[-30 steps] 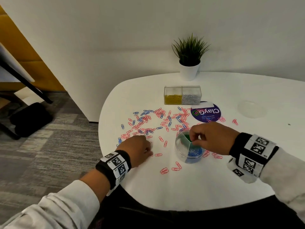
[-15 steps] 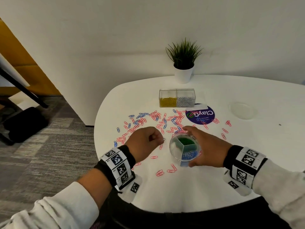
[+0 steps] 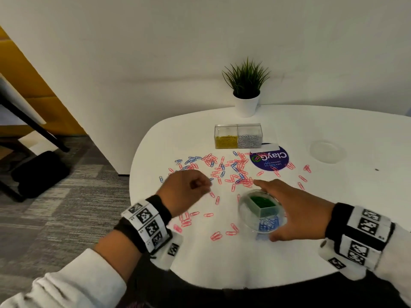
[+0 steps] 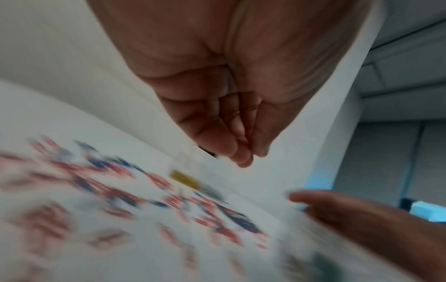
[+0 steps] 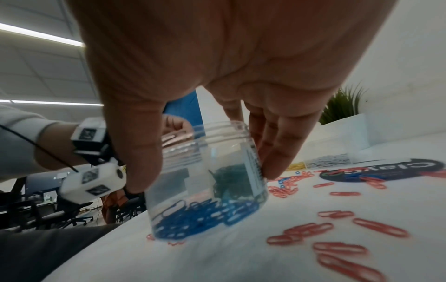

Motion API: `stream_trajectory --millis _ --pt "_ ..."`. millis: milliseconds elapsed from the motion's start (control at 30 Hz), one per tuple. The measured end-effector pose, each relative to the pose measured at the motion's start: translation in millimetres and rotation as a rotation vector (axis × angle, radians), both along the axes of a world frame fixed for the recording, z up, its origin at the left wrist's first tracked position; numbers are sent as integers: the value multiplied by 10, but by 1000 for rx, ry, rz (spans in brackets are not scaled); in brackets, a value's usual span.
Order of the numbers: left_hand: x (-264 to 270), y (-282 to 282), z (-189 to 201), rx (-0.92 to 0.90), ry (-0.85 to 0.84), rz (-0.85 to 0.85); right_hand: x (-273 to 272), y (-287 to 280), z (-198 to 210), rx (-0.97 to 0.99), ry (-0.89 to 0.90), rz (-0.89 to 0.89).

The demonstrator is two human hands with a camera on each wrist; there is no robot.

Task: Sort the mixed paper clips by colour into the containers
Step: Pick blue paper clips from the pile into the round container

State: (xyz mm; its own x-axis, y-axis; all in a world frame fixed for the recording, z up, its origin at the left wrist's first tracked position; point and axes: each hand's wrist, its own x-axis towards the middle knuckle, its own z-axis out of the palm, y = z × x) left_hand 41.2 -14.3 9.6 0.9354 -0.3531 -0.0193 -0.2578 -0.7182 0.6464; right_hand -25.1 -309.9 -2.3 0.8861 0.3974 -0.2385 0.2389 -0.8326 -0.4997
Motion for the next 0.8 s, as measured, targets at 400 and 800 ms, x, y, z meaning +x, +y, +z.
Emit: stream_trajectory --millis 400,800 --pt "217 1132 -232 723 326 129 -41 -262 103 -288 84 124" --pt "155 879 -370 783 259 84 1221 1604 136 -455 -163 449"
